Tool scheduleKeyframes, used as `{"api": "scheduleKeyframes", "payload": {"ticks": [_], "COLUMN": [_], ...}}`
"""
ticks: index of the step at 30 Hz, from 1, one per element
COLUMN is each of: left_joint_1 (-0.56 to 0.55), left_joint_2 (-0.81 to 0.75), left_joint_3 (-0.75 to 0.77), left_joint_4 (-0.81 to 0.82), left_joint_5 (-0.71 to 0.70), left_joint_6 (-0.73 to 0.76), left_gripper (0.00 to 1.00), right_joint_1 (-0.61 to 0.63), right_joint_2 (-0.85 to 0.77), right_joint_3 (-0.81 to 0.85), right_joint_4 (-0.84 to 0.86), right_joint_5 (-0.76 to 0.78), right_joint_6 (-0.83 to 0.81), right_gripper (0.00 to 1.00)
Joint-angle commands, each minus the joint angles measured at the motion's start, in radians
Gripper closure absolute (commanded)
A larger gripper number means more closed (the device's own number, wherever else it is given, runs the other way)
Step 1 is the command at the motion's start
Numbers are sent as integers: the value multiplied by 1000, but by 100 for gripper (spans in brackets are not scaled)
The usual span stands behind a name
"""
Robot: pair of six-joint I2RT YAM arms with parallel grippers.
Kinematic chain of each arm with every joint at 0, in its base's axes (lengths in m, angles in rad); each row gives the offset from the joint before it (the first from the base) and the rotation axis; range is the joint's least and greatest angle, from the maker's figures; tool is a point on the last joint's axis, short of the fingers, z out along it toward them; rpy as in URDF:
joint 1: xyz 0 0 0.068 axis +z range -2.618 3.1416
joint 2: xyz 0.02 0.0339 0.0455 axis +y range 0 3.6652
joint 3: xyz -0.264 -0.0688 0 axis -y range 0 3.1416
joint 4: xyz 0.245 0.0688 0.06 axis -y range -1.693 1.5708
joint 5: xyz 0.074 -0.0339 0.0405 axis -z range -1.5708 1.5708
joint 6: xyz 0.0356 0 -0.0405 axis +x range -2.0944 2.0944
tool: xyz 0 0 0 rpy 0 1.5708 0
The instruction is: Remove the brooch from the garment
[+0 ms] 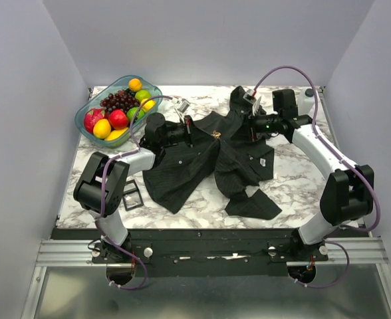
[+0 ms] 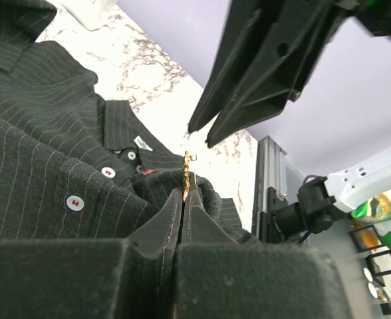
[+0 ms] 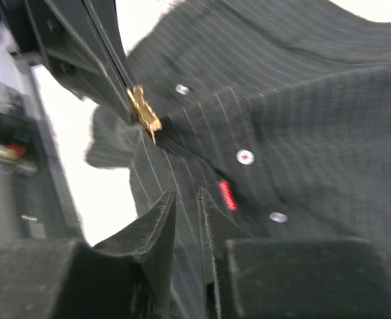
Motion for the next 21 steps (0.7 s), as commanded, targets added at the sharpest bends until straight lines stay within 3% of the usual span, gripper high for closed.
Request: {"api": "scheduleKeyframes", "payload": {"ticks": [1, 5, 15, 18, 21], "left_joint_1": [-4, -7, -10, -10, -10], "left_joint_2": [-31, -10, 29, 38, 41], "left_joint_3": [-7, 10, 30, 27, 30], "left_joint_4": [119, 144, 162, 168, 168], "left_joint_5": [20, 29, 20, 26, 29], "left_joint_6": [-75, -96, -112, -117, -117], "left_gripper": [100, 100, 100, 100, 100], "right_joint_1": [7, 8, 53, 44, 16], "right_joint_2": [37, 58, 36, 14, 11], "right_joint_3": [-39, -91, -216, -190, -161], "right_joint_4": [230, 358, 342, 300, 302], "right_joint_5": [-215, -238, -251, -245, -300], "right_joint_6": [290, 447, 389, 352, 378], "right_gripper": [69, 68, 76, 76, 68]}}
